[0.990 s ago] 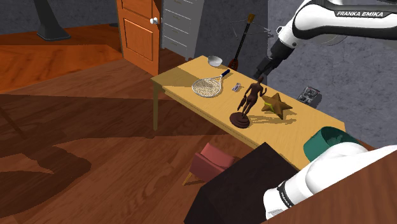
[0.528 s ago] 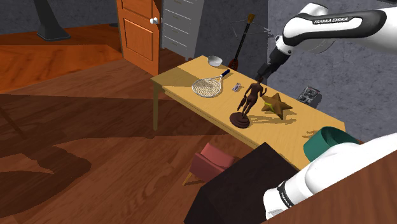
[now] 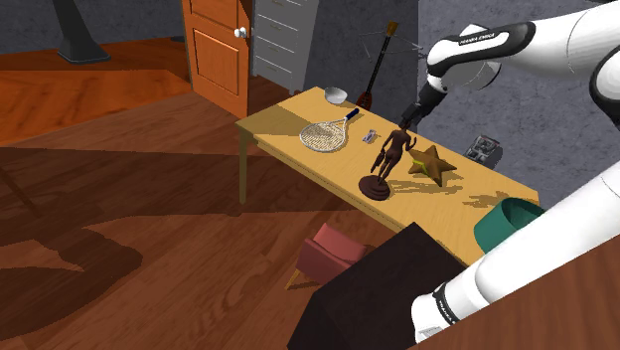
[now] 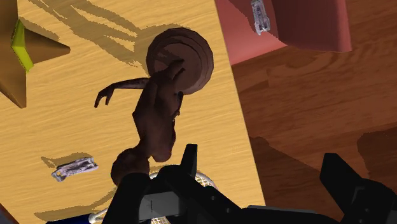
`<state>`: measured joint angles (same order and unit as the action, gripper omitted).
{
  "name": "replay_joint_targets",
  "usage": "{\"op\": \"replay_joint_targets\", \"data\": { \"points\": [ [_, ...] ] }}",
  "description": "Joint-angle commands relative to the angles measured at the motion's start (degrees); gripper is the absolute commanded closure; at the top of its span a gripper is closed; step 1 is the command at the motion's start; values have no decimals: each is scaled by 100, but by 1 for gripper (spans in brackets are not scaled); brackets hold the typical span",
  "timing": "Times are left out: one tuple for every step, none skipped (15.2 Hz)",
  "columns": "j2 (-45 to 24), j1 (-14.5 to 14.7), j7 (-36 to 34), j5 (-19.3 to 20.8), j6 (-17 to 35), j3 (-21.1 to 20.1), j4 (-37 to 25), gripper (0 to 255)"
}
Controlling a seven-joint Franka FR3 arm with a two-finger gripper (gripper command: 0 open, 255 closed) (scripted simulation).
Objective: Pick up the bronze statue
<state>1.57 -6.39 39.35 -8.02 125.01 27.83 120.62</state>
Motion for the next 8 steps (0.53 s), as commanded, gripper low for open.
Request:
{"op": "replay_joint_targets", "data": {
  "points": [
    [-394, -84, 267, -224, 46, 105, -264, 0],
    [-614, -141, 403, -356, 60, 142, -420, 0],
    [-835, -207, 536, -489, 66, 171, -584, 0],
    [-1058, -282, 664, -621, 66, 188, -754, 0],
    [-1280, -366, 786, -750, 60, 198, -932, 0],
    [-1503, -455, 902, -877, 47, 202, -1117, 0],
    [-1726, -551, 1009, -998, 28, 200, -1309, 0],
    [-1947, -656, 1107, -1112, 4, 186, -1509, 0]
  ]
}}
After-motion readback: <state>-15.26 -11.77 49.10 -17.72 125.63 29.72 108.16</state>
